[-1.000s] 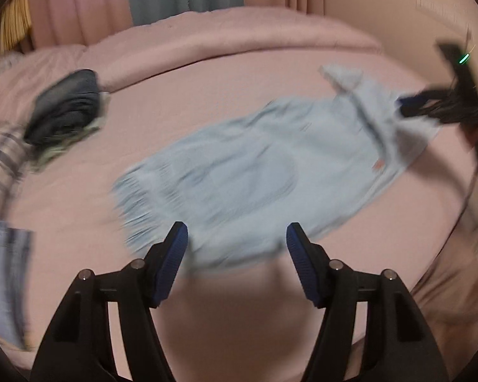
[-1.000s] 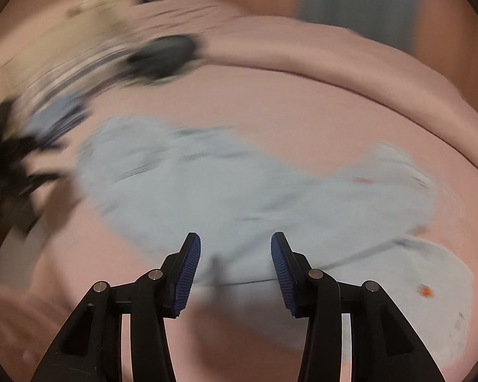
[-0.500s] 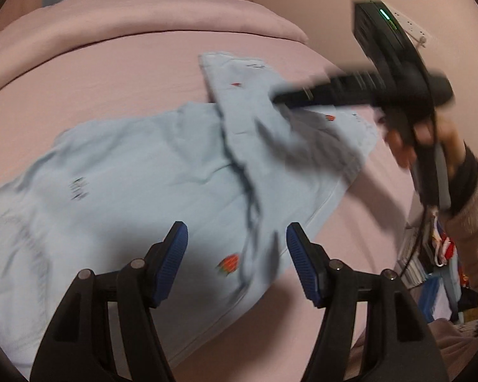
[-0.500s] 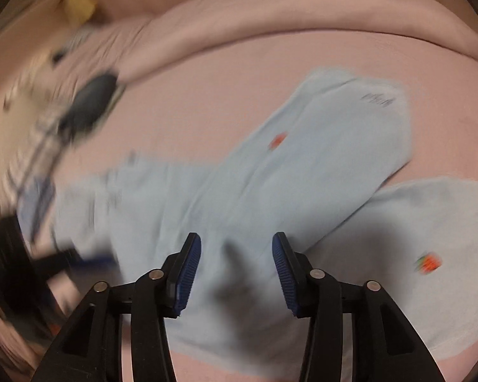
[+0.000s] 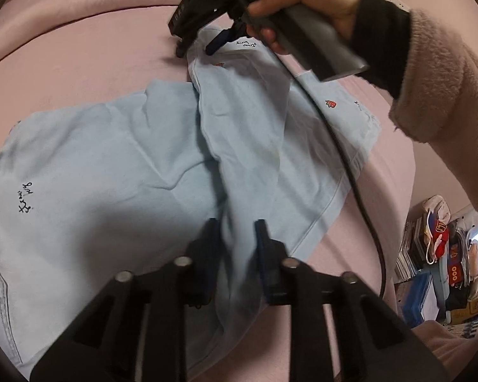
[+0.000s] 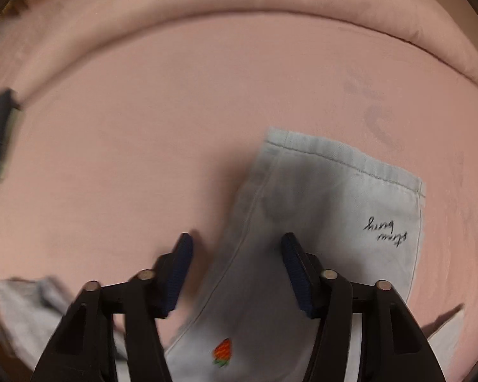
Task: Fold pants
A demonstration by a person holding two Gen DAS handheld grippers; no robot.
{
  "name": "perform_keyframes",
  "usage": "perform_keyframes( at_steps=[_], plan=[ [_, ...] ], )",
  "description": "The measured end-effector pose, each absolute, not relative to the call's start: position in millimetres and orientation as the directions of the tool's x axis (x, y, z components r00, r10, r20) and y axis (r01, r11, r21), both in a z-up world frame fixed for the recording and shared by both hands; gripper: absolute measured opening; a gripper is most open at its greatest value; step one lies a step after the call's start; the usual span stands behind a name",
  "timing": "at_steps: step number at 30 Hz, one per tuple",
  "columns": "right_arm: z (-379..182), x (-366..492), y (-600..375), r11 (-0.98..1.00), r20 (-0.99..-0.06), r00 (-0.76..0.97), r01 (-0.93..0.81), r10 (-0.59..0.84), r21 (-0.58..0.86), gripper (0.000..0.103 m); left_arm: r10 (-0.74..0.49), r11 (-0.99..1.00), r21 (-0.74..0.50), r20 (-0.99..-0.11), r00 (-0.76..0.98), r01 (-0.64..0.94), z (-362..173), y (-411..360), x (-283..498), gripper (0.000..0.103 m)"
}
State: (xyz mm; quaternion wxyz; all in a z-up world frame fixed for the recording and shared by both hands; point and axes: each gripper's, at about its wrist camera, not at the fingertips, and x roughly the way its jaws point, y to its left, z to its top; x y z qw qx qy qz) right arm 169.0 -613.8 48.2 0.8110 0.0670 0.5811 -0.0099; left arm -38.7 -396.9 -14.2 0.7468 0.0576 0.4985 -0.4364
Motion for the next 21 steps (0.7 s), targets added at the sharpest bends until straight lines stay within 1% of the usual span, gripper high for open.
perform_keyframes(
  at_steps=[1, 2, 4, 7, 10, 13, 15, 17, 19, 21],
  plan=[
    [51, 169, -616, 0.992, -0.936, 0.347, 0.086, 0.061, 0.096, 0.03, -0.592, 0.611, -0.347, -0.796, 0.121, 0.711, -14, -400, -39, 0.013],
    [55, 168, -622, 0.99, -0.93, 0.361, 0.086, 0.073, 0.111, 0.005, -0.589, 0.612, -0.337, -0.798, 0.128, 0.716, -14, -394, -42, 0.012],
    [66, 157, -641, 0.976, -0.904, 0.409, 0.111, 0.127, 0.187, 0.005, -0.58, 0.609, -0.312, -0.802, 0.141, 0.729, -12, -394, -49, 0.01],
    [98, 114, -688, 0.929, -0.807, 0.552, 0.143, 0.211, 0.34, 0.004, -0.567, 0.61, -0.282, -0.808, 0.159, 0.74, -9, -400, -55, 0.01],
    [128, 47, -732, 0.857, -0.672, 0.687, 0.141, 0.276, 0.496, 0.004, -0.56, 0.606, -0.257, -0.81, 0.174, 0.753, -8, -404, -60, 0.01],
    [138, -43, -777, 0.791, -0.54, 0.797, 0.135, 0.271, 0.597, 0.004, -0.558, 0.593, -0.221, -0.806, 0.197, 0.775, -1, -408, -67, 0.01],
    [129, -76, -782, 0.763, -0.517, 0.821, 0.17, 0.24, 0.624, 0.004, -0.551, 0.584, -0.192, -0.808, 0.211, 0.789, 2, -415, -73, 0.01],
    [97, -120, -798, 0.713, -0.52, 0.827, 0.232, 0.214, 0.661, 0.004, -0.525, 0.574, -0.145, -0.82, 0.227, 0.806, 2, -422, -78, 0.01],
    [67, -140, -804, 0.667, -0.549, 0.81, 0.295, 0.204, 0.684, 0.004, -0.505, 0.559, -0.119, -0.834, 0.223, 0.821, 1, -428, -82, 0.01],
    [30, -145, -810, 0.603, -0.586, 0.778, 0.362, 0.225, 0.711, 0.005, -0.468, 0.548, -0.073, -0.852, 0.233, 0.833, -5, -438, -87, 0.01]
  ],
)
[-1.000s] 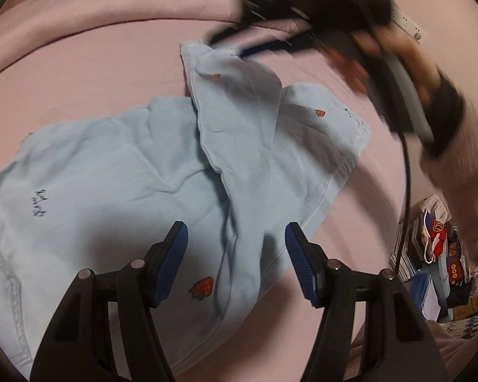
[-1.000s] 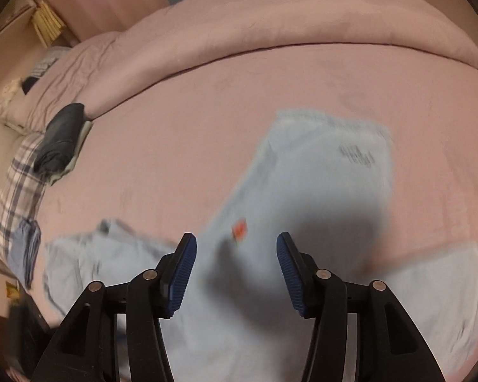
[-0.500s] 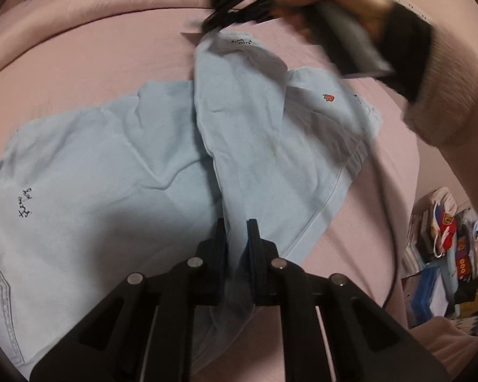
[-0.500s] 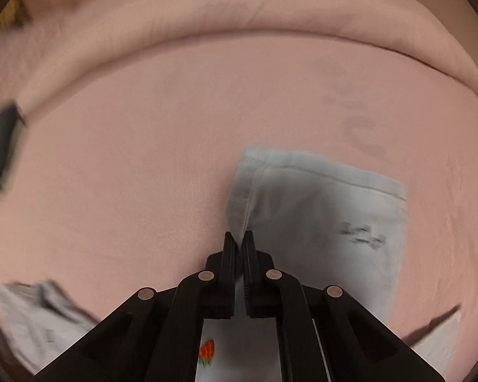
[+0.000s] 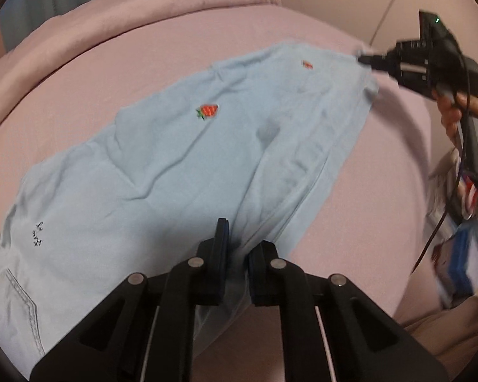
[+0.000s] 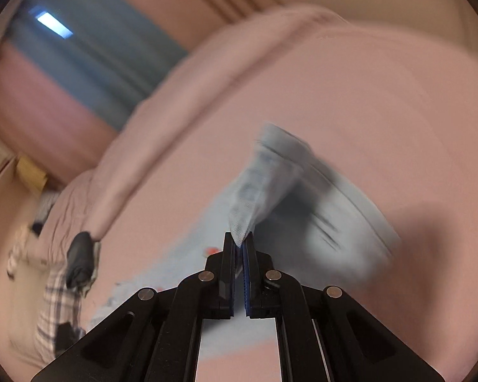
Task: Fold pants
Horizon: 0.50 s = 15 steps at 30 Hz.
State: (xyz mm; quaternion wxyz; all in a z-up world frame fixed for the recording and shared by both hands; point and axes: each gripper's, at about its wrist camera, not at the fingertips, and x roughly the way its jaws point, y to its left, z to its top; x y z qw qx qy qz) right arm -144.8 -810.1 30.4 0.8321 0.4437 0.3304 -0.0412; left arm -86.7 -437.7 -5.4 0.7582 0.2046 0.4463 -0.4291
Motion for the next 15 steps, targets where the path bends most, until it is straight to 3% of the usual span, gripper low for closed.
perform_keyframes(
  at_steps=[2, 5, 7, 11, 12, 13, 15],
  plan=[
    [4, -159, -806, 0.512, -0.579, 0.775, 0.401, 0.253, 0.76, 0.021, -0.441, 0.537, -0.028, -0.861, 0.253, 0.843, -7, -446, -89, 0.01],
    [-1, -174, -814, 0.37, -0.452, 0.852, 0.343, 0.265, 0.863, 0.04, -0.422, 0.525, 0.007, -0.866, 0.268, 0.851, -7, -453, -92, 0.012],
    [0, -169, -816, 0.378, -0.446, 0.858, 0.337, 0.255, 0.862, 0.045, -0.414, 0.519, 0.021, -0.868, 0.273, 0.855, -8, -455, -89, 0.01],
    [-2, -155, -840, 0.39, -0.487, 0.839, 0.376, 0.241, 0.84, 0.041, -0.406, 0.514, 0.039, -0.869, 0.283, 0.857, -5, -457, -96, 0.006],
    [1, -151, -839, 0.41, -0.499, 0.833, 0.379, 0.24, 0.83, 0.03, -0.406, 0.515, 0.039, -0.869, 0.284, 0.856, -2, -459, -98, 0.007],
    [6, -142, -833, 0.442, -0.517, 0.824, 0.385, 0.23, 0.81, 0.006, -0.407, 0.517, 0.041, -0.867, 0.288, 0.855, -1, -455, -103, 0.007],
    [18, -143, -833, 0.494, -0.524, 0.827, 0.374, 0.205, 0.785, 0.005, -0.415, 0.513, 0.045, -0.861, 0.294, 0.857, 2, -452, -104, 0.007]
  ],
)
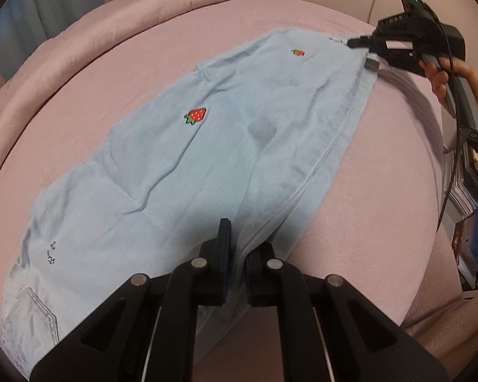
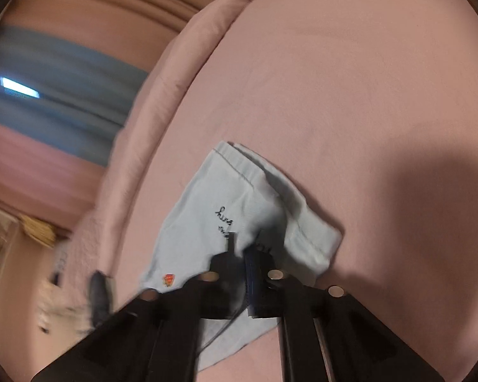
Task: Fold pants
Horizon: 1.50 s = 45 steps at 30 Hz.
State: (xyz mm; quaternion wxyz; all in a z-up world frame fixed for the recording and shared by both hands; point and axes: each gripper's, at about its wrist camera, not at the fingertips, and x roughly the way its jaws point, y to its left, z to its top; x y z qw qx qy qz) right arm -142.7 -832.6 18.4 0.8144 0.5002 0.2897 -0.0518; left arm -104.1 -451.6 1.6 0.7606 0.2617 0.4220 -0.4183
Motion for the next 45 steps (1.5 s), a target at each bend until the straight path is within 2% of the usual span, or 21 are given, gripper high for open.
perform_keyframes(
  at_steps=[4, 8, 11, 12, 13, 14, 15, 16, 18, 21, 23, 26, 28, 29, 30, 31, 35, 41, 44, 45],
  plan=[
    [37, -166, -827, 0.559, -0.505, 0.853, 0.355, 0.136, 0.749, 0.005, -0.431, 0.494, 0.049, -0.853, 0.294, 0.868, 2, -449, -107, 0.007],
    [-4, -164, -834, 0.553, -0.629, 0.775, 0.497, 0.066, 0.669, 0.005, -0.404, 0.489, 0.067, -0.867, 0.293, 0.87, -9, -455, -106, 0.008],
    [-11, -170, -842, 0.525, -0.607, 0.788, 0.477, 0.099, 0.705, 0.006, -0.411, 0.502, 0.037, -0.869, 0.276, 0.864, -2, -450, -104, 0.012],
    [-3, -172, -841, 0.542, -0.621, 0.78, 0.493, 0.071, 0.681, 0.009, -0.415, 0.51, 0.014, -0.872, 0.26, 0.86, 0, -447, -99, 0.016],
    [6, -174, -839, 0.572, -0.651, 0.759, 0.528, 0.013, 0.628, 0.023, -0.426, 0.517, -0.011, -0.871, 0.246, 0.856, 4, -442, -99, 0.022],
    [21, -176, -834, 0.614, -0.689, 0.719, 0.585, -0.09, 0.53, 0.043, -0.452, 0.521, -0.048, -0.863, 0.228, 0.852, 10, -434, -99, 0.026],
    [30, -177, -828, 0.639, -0.69, 0.71, 0.596, -0.137, 0.486, 0.048, -0.479, 0.524, -0.084, -0.852, 0.212, 0.848, 14, -426, -99, 0.035],
    [41, -176, -820, 0.673, -0.674, 0.722, 0.577, -0.155, 0.463, 0.049, -0.509, 0.53, -0.117, -0.837, 0.204, 0.84, 20, -418, -98, 0.044],
    [59, -169, -798, 0.755, -0.631, 0.77, 0.47, -0.097, 0.458, 0.049, -0.548, 0.564, -0.16, -0.806, 0.222, 0.81, 31, -402, -89, 0.05],
    [72, -141, -735, 0.878, -0.603, 0.794, 0.231, 0.079, 0.419, 0.049, -0.547, 0.66, -0.193, -0.786, 0.288, 0.726, 33, -380, -67, 0.05],
    [72, -128, -689, 0.928, -0.604, 0.782, 0.097, 0.153, 0.361, 0.049, -0.534, 0.718, -0.224, -0.785, 0.315, 0.659, 26, -366, -50, 0.05],
    [58, -116, -611, 0.964, -0.64, 0.726, -0.131, 0.252, 0.23, 0.045, -0.454, 0.79, -0.185, -0.818, 0.354, 0.585, 9, -345, -39, 0.05],
    [29, -115, -563, 0.963, -0.721, 0.649, -0.252, 0.243, 0.097, 0.045, -0.372, 0.828, -0.128, -0.854, 0.364, 0.546, -10, -329, -36, 0.047],
    [22, -106, -550, 0.961, -0.753, 0.624, -0.274, 0.209, 0.039, 0.045, -0.383, 0.828, -0.146, -0.852, 0.357, 0.542, -17, -316, -38, 0.045],
    [12, -113, -537, 0.956, -0.738, 0.657, -0.288, 0.154, -0.058, 0.045, -0.41, 0.822, -0.165, -0.836, 0.365, 0.545, -16, -308, -41, 0.045],
    [13, -118, -536, 0.953, -0.715, 0.682, -0.292, 0.151, -0.077, 0.045, -0.422, 0.821, -0.179, -0.829, 0.365, 0.543, -14, -299, -44, 0.046],
    [35, -103, -556, 0.96, -0.761, 0.6, -0.258, 0.248, 0.11, 0.045, -0.454, 0.838, -0.247, -0.81, 0.37, 0.487, 1, -259, -53, 0.046],
    [76, -61, -529, 0.867, -0.639, 0.586, -0.354, 0.498, 0.35, 0.045, -0.343, 0.926, -0.193, -0.787, 0.512, 0.324, 20, -194, -46, 0.047],
    [81, -27, -487, 0.835, -0.637, 0.544, -0.412, 0.546, 0.364, 0.045, -0.285, 0.951, -0.172, -0.808, 0.516, 0.256, 9, -172, -34, 0.047],
    [84, -11, -474, 0.832, -0.646, 0.529, -0.416, 0.55, 0.368, 0.045, -0.277, 0.955, -0.175, -0.819, 0.502, 0.242, 3, -164, -29, 0.041]
  ],
)
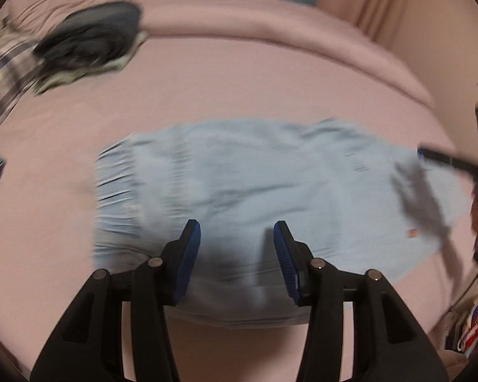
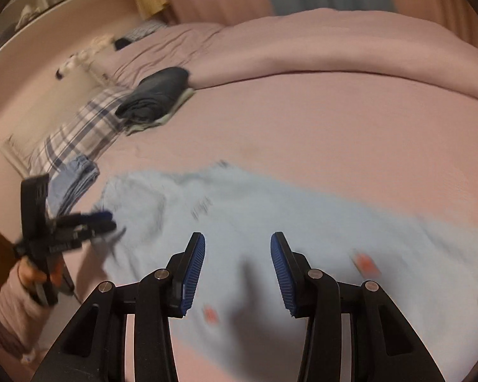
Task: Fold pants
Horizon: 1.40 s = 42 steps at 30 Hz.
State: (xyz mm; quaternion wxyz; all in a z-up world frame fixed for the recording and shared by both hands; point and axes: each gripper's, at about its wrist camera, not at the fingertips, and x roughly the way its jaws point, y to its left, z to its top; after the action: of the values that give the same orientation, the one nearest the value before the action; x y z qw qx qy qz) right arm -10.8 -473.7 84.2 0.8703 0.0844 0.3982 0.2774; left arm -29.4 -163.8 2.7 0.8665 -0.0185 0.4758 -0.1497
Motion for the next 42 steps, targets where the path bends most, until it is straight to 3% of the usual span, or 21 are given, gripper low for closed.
perform_keyframes(
  at_steps=[3, 6, 9, 10, 11, 15, 18, 24, 26, 27, 30, 34, 38, 42],
  plan=[
    [79, 37, -441, 0.823, -0.682, 0.47, -0.406, 0.56, 0.397, 0.045, -0.308, 0.947, -0.213, -0.814, 0.492, 0.24, -6, -152, -27, 0.03],
    [68, 76, -416, 0.823, -0.739, 0.386, -0.391, 0.552, 0.411, 0.045, -0.323, 0.941, -0.221, -0.807, 0.495, 0.255, -6, -145, -28, 0.031],
    [48, 99, -394, 0.768, -0.783, 0.17, -0.4, 0.598, 0.5, 0.045, -0.331, 0.937, -0.219, -0.803, 0.495, 0.271, -5, -149, -30, 0.03],
    [46, 100, -388, 0.757, -0.79, 0.133, -0.415, 0.598, 0.504, 0.031, -0.33, 0.937, -0.213, -0.804, 0.495, 0.277, -4, -148, -29, 0.03],
    [48, 99, -381, 0.752, -0.804, 0.117, -0.452, 0.583, 0.48, 0.009, -0.329, 0.936, -0.208, -0.803, 0.496, 0.284, -4, -148, -29, 0.03],
    [60, 108, -373, 0.783, -0.829, 0.177, -0.476, 0.53, 0.399, 0.007, -0.334, 0.934, -0.209, -0.8, 0.499, 0.29, -7, -146, -29, 0.03],
    [46, 106, -362, 0.81, -0.864, 0.195, -0.488, 0.463, 0.324, 0.007, -0.328, 0.936, -0.205, -0.801, 0.501, 0.285, -8, -145, -28, 0.03],
    [87, 60, -401, 0.875, -0.782, 0.438, -0.4, 0.443, 0.272, 0.014, -0.263, 0.953, -0.14, -0.825, 0.5, 0.27, 4, -157, -28, 0.029],
    [101, 24, -420, 0.89, -0.746, 0.513, -0.387, 0.425, 0.241, 0.03, -0.28, 0.945, -0.136, -0.807, 0.52, 0.298, 15, -169, -31, 0.03],
    [103, 5, -427, 0.896, -0.736, 0.535, -0.382, 0.416, 0.228, 0.032, -0.308, 0.934, -0.149, -0.795, 0.522, 0.323, 19, -176, -32, 0.031],
    [97, -50, -451, 0.92, -0.744, 0.568, -0.358, 0.352, 0.162, 0.033, -0.372, 0.893, -0.148, -0.773, 0.513, 0.425, 28, -215, -33, 0.038],
    [76, -101, -482, 0.952, -0.772, 0.585, -0.294, 0.25, 0.085, 0.033, -0.426, 0.839, -0.156, -0.786, 0.449, 0.522, 17, -269, -32, 0.039],
    [50, -132, -523, 0.978, -0.798, 0.586, -0.206, 0.138, 0.018, 0.033, -0.342, 0.823, -0.061, -0.847, 0.407, 0.565, -13, -295, -36, 0.041],
    [42, -145, -611, 0.985, -0.777, 0.612, -0.023, 0.148, 0.17, 0.032, -0.358, 0.816, -0.074, -0.843, 0.401, 0.574, -13, -286, -38, 0.042]
  ],
)
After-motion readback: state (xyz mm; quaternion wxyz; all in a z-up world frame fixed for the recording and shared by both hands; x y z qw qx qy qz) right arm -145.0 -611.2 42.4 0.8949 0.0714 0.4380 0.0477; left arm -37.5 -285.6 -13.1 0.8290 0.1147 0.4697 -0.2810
